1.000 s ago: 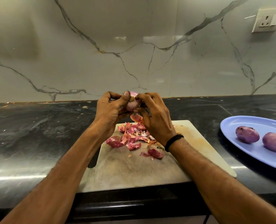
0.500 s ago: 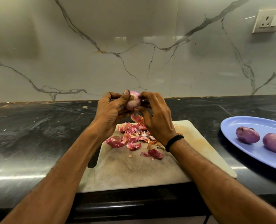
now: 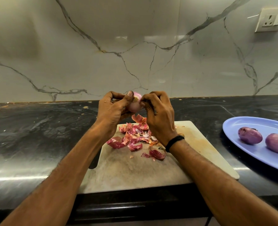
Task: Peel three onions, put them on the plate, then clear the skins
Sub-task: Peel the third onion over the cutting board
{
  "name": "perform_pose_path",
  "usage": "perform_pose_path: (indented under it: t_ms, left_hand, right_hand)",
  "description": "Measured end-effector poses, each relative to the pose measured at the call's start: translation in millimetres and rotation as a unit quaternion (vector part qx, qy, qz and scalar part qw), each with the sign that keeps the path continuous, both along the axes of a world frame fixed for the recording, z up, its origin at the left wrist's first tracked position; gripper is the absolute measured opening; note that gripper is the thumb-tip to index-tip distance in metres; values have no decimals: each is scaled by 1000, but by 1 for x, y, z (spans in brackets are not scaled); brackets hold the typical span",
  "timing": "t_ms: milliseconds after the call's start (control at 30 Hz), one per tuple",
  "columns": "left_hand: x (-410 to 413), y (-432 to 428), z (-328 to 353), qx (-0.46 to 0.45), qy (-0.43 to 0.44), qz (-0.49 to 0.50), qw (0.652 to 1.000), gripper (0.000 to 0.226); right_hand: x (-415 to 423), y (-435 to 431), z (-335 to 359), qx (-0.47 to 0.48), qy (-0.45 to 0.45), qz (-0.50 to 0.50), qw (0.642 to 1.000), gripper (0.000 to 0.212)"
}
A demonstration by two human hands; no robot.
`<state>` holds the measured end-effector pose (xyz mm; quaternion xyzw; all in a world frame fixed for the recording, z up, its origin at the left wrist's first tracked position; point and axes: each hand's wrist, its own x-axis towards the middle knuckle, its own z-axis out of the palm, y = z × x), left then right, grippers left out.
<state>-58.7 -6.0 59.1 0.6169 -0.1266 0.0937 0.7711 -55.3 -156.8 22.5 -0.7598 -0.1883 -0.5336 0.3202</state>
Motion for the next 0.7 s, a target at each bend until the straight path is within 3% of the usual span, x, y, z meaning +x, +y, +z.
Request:
perform_pose_path:
  t_ms: [133, 333, 467, 700]
  left_hand:
    - [-2, -1, 0, 14, -8, 5, 1000, 46]
    - [-1, -2, -1, -6, 28, -1, 1000, 43]
    - [-3, -3, 0, -23, 55, -18, 998, 49]
    - [1, 0, 4, -86, 81, -11, 993, 27]
  right_hand:
    - [0, 1, 0, 0, 3, 0, 1000, 11]
    - [-10, 5, 6, -6, 14, 20, 1000, 40]
    - [-14, 7, 9, -6, 18, 22, 1000, 42]
    - [-14, 6, 8, 16, 57, 38, 998, 51]
